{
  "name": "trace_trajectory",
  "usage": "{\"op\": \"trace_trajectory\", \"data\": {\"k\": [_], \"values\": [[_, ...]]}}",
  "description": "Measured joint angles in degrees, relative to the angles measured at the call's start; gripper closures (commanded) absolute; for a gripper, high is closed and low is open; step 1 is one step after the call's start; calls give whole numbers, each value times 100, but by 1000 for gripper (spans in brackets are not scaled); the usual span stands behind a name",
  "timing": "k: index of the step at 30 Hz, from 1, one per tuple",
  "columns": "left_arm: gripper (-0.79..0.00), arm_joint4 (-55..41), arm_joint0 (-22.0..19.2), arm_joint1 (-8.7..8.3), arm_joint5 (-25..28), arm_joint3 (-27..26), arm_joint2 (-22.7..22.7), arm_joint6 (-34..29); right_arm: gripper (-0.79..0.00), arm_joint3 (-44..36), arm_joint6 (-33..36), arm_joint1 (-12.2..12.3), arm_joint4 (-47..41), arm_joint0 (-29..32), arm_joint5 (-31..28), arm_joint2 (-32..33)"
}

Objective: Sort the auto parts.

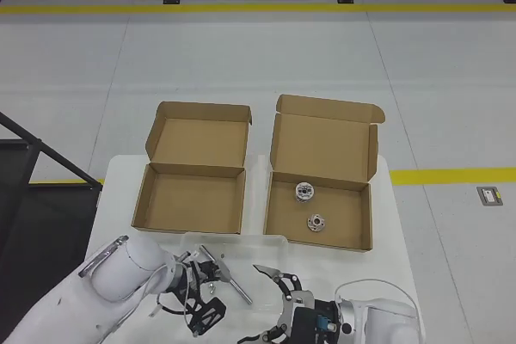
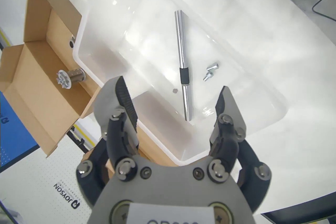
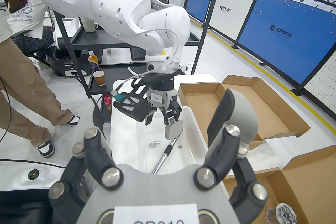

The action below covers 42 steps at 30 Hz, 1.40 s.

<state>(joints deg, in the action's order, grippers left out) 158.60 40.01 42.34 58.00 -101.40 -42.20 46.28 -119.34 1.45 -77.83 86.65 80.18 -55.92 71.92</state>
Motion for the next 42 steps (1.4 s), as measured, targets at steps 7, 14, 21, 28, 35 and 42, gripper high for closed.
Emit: {"op": "trace_trajectory", "data": {"k": [7, 14, 21, 28, 35, 42], "values": [[-785, -573, -954, 427, 0, 1025, 1043, -268, -785, 0, 0, 0, 0, 0, 0, 0], [-785, -1216, -1401, 740, 0, 1571, 1575, -593, -785, 0, 0, 0, 0, 0, 0, 0], [-785, -1186, -1394, 735, 0, 1561, 1566, -587, -785, -265, -221, 54, -127, 137, 306, 266], [-628, -1357, -1270, 779, -21, 1618, 1546, -1031, -785, -547, -493, 153, -227, 505, 599, 894], [-400, -1550, -1512, 1084, 0, 2025, 1930, -1600, -785, -729, -966, 244, -243, 955, 683, 1350], [-388, -1772, -1855, 1372, 0, 2436, 2404, -1734, -785, -746, -1460, 314, -83, 1254, 771, 1539]]}}
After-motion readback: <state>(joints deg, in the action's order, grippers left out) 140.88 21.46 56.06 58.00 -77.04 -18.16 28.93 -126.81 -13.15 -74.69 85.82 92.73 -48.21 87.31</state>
